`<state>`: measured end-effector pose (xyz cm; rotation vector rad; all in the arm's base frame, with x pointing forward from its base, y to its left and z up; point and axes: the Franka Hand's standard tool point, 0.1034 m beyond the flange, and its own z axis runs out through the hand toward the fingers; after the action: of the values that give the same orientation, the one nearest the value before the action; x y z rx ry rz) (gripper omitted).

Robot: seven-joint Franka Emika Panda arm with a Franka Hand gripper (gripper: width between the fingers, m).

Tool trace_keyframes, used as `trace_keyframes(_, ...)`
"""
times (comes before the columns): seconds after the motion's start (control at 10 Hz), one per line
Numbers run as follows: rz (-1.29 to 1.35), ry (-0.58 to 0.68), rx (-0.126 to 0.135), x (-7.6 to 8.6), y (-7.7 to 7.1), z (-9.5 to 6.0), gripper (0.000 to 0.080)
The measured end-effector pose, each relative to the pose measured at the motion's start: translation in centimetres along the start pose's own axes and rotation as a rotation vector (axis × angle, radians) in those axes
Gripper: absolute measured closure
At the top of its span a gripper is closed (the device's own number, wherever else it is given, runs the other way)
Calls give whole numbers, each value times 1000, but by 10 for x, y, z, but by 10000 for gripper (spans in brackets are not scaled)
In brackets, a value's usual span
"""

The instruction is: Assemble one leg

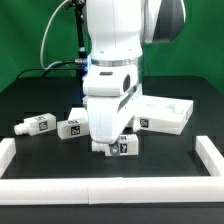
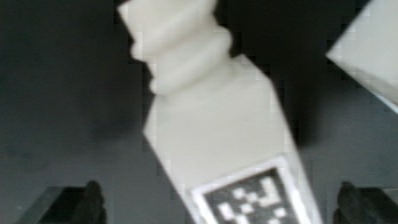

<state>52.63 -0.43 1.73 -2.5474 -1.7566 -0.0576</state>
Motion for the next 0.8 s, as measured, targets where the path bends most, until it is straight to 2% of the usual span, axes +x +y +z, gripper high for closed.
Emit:
trace_keyframes(0.1, 0, 0, 1, 0, 0, 0, 162)
trace_keyframes(0.3, 0, 0, 1, 0, 0, 1, 520)
trace_keyframes(0.6, 2, 0, -2, -1, 1, 0, 521)
trace_keyframes(0.7, 11, -3, -17, -13, 10, -6, 521)
trace_keyframes(0.8, 41, -5, -33, -33, 21, -9, 521)
